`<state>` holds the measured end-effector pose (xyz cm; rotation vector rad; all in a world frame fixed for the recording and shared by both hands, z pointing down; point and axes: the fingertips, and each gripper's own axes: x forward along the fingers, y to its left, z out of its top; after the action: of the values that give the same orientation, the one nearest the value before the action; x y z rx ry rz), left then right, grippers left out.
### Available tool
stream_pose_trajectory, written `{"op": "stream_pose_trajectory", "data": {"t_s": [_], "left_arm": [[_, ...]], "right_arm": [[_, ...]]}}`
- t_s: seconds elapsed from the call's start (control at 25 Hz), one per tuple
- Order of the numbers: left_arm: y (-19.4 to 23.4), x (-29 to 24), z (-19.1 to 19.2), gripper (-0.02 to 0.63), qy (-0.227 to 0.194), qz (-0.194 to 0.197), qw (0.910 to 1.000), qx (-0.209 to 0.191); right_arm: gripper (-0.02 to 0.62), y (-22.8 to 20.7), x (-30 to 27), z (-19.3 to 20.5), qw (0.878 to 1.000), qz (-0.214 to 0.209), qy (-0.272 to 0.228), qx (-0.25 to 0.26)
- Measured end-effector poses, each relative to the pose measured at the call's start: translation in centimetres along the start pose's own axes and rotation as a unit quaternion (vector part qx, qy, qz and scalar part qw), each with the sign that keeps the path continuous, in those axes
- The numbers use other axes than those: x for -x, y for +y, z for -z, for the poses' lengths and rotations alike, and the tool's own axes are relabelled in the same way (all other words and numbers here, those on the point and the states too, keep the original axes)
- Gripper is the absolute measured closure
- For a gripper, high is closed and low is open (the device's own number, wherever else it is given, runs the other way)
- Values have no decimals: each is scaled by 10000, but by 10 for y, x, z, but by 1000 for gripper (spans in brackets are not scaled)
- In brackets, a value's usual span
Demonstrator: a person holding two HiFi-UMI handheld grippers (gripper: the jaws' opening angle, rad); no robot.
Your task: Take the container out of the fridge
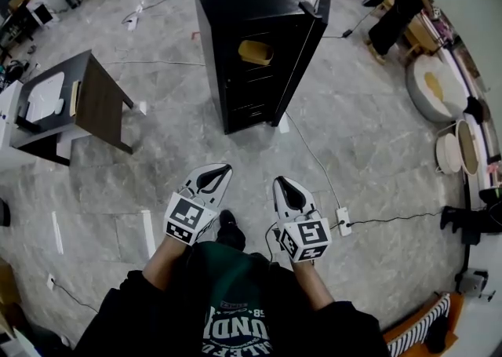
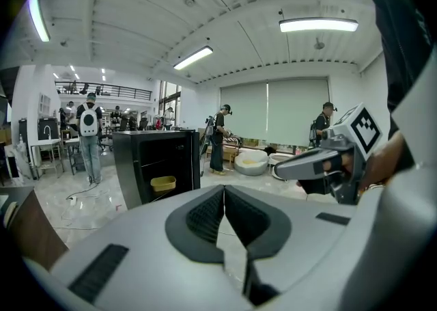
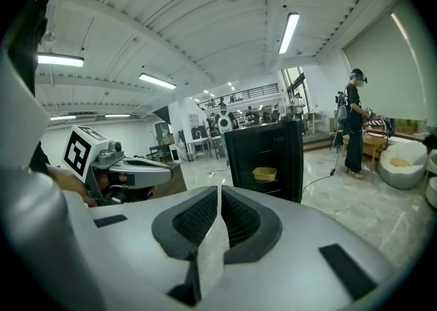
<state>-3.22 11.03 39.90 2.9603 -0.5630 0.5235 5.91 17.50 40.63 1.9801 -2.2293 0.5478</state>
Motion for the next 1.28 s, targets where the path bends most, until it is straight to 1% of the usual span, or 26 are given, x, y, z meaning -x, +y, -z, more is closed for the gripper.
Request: {"op": "stream_pose_trajectory", "data": {"t_s": [0.16, 0.32, 0.76, 1.0, 1.16, 1.28], "left_arm": [[22, -11, -3, 592, -11, 11, 10000, 6], [41, -15, 1, 592, 12, -36, 10000, 39], [72, -30, 5, 592, 11, -123, 9998, 140], [89, -60, -6, 592, -11, -173, 9998, 88], [104, -79, -16, 592, -15, -251, 9996, 99], [116, -95, -17, 592, 31, -317, 9994, 122]], "right_arm": [[557, -8, -24, -6, 10000, 21, 41, 12], [557, -7, -43, -10, 9999, -10, 83, 73], [557, -13, -82, -15, 9995, -158, 220, 169], [557, -35, -115, -24, 9990, -323, 226, 227], [557, -47, -142, -39, 9978, -496, 242, 372], [557, -58, -161, -44, 9967, -615, 283, 441]]}}
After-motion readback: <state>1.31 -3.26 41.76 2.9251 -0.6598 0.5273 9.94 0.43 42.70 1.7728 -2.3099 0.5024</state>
